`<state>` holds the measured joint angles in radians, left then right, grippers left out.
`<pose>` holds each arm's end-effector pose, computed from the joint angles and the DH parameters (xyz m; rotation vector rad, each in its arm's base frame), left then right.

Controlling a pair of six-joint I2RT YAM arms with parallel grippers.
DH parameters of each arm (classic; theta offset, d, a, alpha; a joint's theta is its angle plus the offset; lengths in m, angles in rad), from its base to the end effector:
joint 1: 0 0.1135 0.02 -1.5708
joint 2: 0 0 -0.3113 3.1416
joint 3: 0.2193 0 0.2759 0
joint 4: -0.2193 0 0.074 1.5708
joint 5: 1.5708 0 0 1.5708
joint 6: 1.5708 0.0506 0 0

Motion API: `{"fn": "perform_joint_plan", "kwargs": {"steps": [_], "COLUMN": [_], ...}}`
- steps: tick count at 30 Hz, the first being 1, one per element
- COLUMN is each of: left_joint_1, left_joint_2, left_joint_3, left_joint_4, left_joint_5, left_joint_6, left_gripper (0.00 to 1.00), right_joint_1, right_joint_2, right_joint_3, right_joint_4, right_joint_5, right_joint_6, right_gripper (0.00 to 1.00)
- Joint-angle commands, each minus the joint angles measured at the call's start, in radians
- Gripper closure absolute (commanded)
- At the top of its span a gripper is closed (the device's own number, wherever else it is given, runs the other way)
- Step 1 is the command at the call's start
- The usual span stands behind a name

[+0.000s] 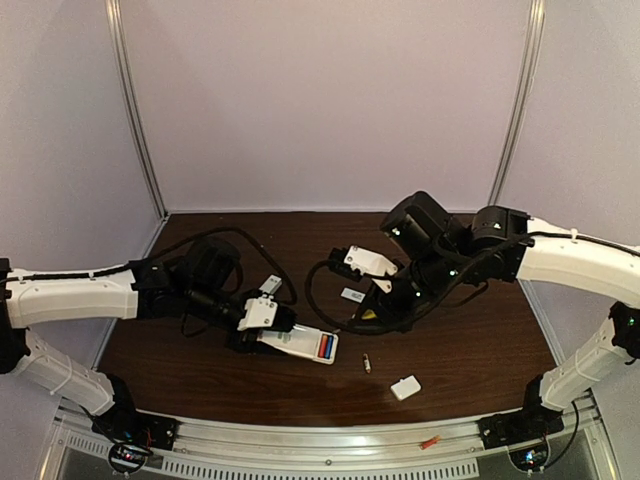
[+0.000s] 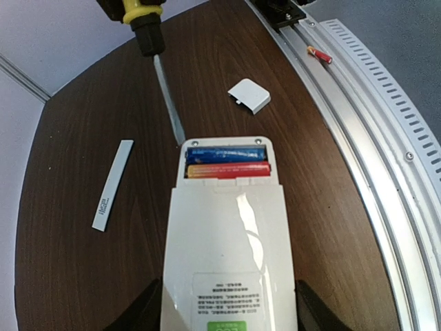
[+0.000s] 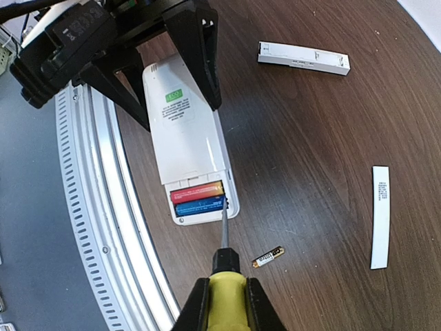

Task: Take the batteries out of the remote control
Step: Remove the battery from the remote control without the battery cover.

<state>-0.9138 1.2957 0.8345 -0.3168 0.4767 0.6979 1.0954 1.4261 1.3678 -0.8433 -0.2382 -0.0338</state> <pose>0.1575 -0.2423 0.2635 1.8390 1.4379 -0.6657 0.1376 0.2934 0.3692 -1.4756 2.1286 0.7225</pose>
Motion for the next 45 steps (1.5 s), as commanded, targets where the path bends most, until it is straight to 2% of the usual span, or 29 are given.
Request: {"fn": "perform_joint_plan", "kwargs": {"steps": [1, 21, 45], "left_joint_1": [-0.008, -0.009, -0.010], "left_joint_2": [-0.032, -0.043, -0.017], "left_joint_3": [0.031, 0.020, 0.021], "left_joint_4": [0.015, 0.015, 0.022], "left_joint_5": [0.036, 0.046, 0.044], "left_joint_6": [-0.003, -0.005, -0.012], "left_gripper": [1.00, 1.00, 1.00], "right_joint_1": [0.015, 0.025, 0.027], "right_joint_2": [0.009, 0.021, -0.032], "right_joint_3": [-0.013, -0.017, -0.066], "right_joint_4": [0.022, 0.033, 0.064], "right_joint_5": [0.014, 0.078, 0.041], "right_joint_6": [-0.019, -0.023, -0.004], "right_gripper": [1.00, 1.00, 1.00]}}
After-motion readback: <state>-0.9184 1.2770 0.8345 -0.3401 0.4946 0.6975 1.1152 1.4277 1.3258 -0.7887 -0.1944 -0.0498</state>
